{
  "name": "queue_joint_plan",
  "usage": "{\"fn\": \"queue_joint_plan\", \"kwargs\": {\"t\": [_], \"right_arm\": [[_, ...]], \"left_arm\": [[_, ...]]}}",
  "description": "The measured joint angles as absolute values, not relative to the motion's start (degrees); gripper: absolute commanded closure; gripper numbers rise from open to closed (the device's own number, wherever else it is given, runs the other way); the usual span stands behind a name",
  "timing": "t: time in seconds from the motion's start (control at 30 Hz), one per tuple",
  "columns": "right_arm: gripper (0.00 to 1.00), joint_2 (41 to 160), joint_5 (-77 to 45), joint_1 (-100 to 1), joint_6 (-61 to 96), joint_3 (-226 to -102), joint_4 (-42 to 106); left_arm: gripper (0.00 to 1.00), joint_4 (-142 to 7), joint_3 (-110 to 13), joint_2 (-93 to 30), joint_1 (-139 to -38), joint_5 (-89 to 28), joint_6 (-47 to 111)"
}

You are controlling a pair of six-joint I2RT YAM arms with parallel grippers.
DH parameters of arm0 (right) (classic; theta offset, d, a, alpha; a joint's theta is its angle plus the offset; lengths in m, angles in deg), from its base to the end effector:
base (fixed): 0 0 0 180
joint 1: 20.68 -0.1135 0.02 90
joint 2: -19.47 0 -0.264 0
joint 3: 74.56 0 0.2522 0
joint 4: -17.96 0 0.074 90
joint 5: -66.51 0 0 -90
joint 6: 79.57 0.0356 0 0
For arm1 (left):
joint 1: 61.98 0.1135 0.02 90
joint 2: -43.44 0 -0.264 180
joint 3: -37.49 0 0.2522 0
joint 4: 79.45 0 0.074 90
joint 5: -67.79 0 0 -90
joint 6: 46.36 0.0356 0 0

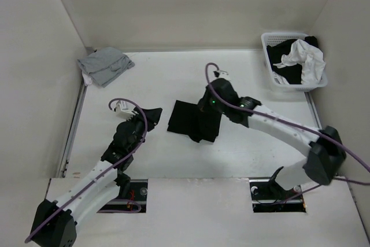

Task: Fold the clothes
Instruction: Fold the tank top

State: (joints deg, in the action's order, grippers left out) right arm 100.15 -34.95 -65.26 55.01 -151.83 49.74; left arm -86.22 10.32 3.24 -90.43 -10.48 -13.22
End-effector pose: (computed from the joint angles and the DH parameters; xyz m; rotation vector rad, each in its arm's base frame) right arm 0.2315 0.2182 0.2963 0.1169 2.2467 0.6570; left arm 0.1549 -0.0757 0.2152 -0.5893 1.6673 -0.9364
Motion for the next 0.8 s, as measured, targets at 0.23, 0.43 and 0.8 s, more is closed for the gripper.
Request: {"fn": "queue_joint_plan", "kwargs": {"t": [0.23, 0.43, 0.8], "right_arm": [[0.64, 126.2, -35.3, -70.9, 57.0, -170.1, 50.1], [0.49, 130.6, -31.7, -75.3, 60.5, -171.6, 44.8], [0.97, 93.0, -33.6, -68.7, 57.8, -132.3, 27.7]], "left_arm": [[0.68, -81.3, 10.7, 9.6, -85.3, -12.9, -13.1], [0.68, -79.9, 10.7, 8.9, -81.7, -15.1, -13.1], [0.63, -80.3, 5.1, -9.6, -90.2, -14.9, -8.1]]}}
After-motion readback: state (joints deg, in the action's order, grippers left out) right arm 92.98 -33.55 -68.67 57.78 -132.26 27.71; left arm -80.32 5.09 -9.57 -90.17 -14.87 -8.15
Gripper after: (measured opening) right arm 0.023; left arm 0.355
